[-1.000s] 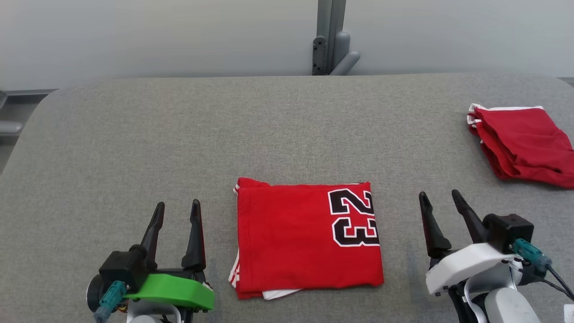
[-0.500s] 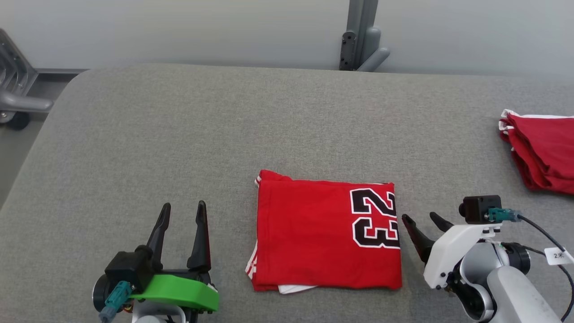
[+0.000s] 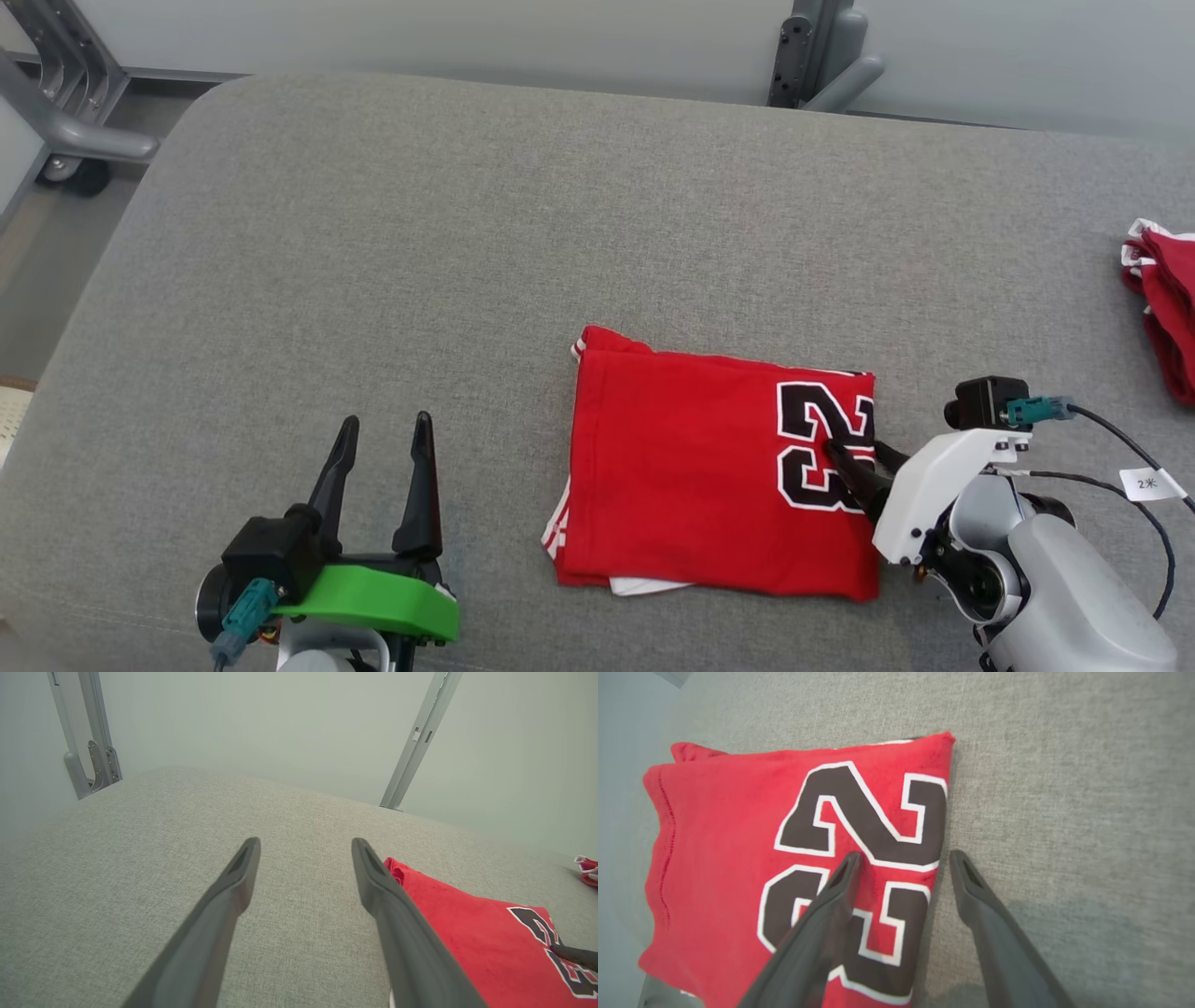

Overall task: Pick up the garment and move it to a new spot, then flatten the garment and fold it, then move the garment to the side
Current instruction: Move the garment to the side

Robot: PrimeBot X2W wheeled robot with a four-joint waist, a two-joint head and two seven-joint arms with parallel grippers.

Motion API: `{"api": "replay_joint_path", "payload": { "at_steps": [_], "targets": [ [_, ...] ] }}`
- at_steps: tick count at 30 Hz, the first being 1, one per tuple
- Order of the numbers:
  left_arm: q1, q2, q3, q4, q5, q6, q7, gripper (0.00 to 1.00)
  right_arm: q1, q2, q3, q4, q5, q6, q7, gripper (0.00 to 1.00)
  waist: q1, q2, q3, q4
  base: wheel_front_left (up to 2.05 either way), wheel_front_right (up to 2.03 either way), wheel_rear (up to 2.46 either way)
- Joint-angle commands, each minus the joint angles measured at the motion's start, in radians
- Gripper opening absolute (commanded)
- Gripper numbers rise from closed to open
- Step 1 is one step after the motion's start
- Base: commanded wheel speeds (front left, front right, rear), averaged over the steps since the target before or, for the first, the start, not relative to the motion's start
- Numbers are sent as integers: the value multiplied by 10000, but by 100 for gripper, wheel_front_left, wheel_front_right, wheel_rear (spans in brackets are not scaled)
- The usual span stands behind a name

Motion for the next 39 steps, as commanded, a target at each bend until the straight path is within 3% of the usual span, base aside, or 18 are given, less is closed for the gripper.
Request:
{"api": "replay_joint_path", "payload": {
  "at_steps": [1, 2, 3, 4, 14, 27, 33, 39],
  "targets": [
    [-113, -20, 59, 20, 123, -35, -33, 100, -49, -80, 164, 179, 200, -2, 108, 39, 0, 29, 74, 37, 0, 0, 0],
    [-114, -24, 83, 18, 139, -33, -33, 100, -96, -97, 253, 209, 322, -2, 88, 30, 0, 29, 85, 23, 0, 0, 0],
    [-115, -25, 97, 14, 153, -33, -33, 100, -137, -111, 335, 234, 438, -2, 44, 9, 0, 29, 96, 3, 0, 0, 0],
    [-126, -31, 114, 12, 166, -33, -33, 100, -176, -136, 414, 250, 547, -2, -10, 0, 0, 29, 109, -24, 0, 0, 0],
    [-201, -53, 186, -32, 281, -154, -31, 100, -712, -697, 1010, -75, 968, -5, -564, 0, 0, 29, 188, -781, 0, 0, 0],
    [-740, -19, 35, -133, 634, -341, -33, 100, -1418, -2092, 609, -974, 612, -3, -251, 0, 0, 29, 873, -3591, 0, 0, 0],
    [-1217, 131, -107, -66, 897, -422, -33, 100, -1575, -2140, 288, -1342, 448, -3, -173, 0, 0, 29, 1350, -4574, 0, 0, 0],
    [-1617, 177, -236, 60, 957, -460, -33, 100, -1795, -1978, 199, -1578, 265, -3, -283, 0, 0, 29, 1586, -4882, 0, 0, 0]
  ]
}}
